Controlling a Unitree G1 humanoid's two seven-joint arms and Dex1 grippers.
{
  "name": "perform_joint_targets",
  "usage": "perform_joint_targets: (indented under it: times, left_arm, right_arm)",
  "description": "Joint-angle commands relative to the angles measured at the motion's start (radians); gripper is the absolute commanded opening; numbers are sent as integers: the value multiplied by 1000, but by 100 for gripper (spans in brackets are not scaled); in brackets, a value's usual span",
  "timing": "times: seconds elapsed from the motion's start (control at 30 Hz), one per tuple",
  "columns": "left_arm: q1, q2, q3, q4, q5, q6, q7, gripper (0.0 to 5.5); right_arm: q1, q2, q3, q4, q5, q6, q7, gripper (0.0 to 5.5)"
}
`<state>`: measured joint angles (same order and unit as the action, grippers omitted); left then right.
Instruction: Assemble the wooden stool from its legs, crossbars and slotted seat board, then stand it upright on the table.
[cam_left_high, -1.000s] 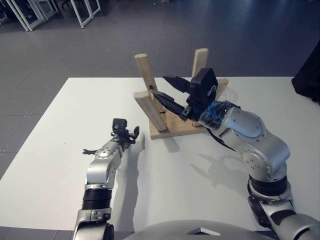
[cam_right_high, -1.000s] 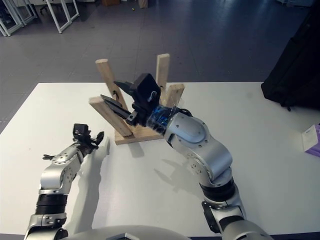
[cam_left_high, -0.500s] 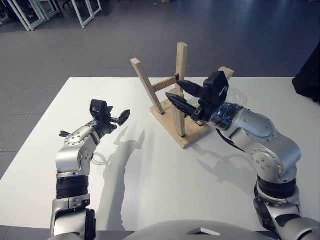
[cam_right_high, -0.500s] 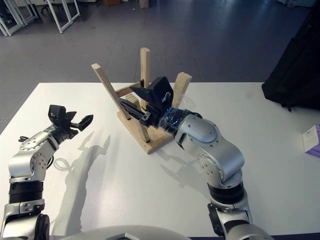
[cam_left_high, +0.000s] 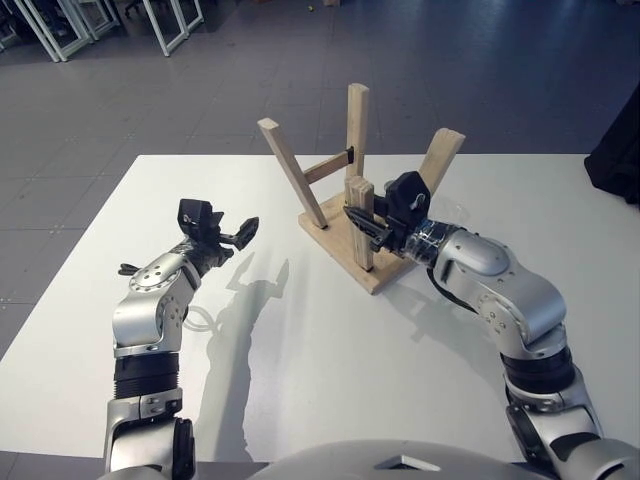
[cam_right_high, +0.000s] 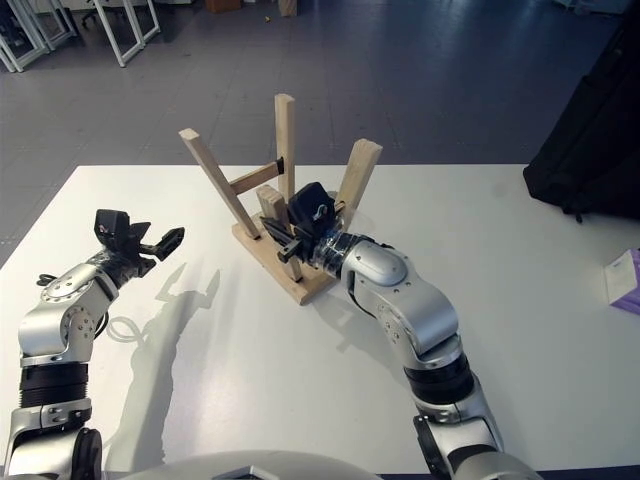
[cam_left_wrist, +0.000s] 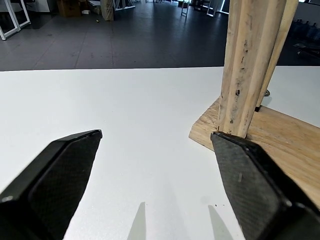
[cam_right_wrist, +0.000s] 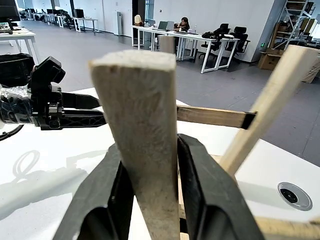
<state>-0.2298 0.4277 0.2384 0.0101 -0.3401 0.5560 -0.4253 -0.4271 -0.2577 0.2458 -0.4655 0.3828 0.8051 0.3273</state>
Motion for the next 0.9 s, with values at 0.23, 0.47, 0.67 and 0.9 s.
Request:
perform_joint_targets:
  times: [0.23,0.47,0.67,0.9]
  left_arm:
    - [81,334,36,-139,-262,62,-604,406]
    - [-60,415,-3,-17,-328,58,-808,406]
    - [-128,395,-42,6,-343,1,-876,406]
    - [-181,399,-84,27,-366,10,-973,406]
  right_arm:
    - [13,-304,-246,158,213,-28,466,105]
    - [127,-359,-202,166,236,-194,712,105]
    - [125,-387,-211,206,274,-210,803,105]
    - [89,-392,-213,244,290,-201,828,105]
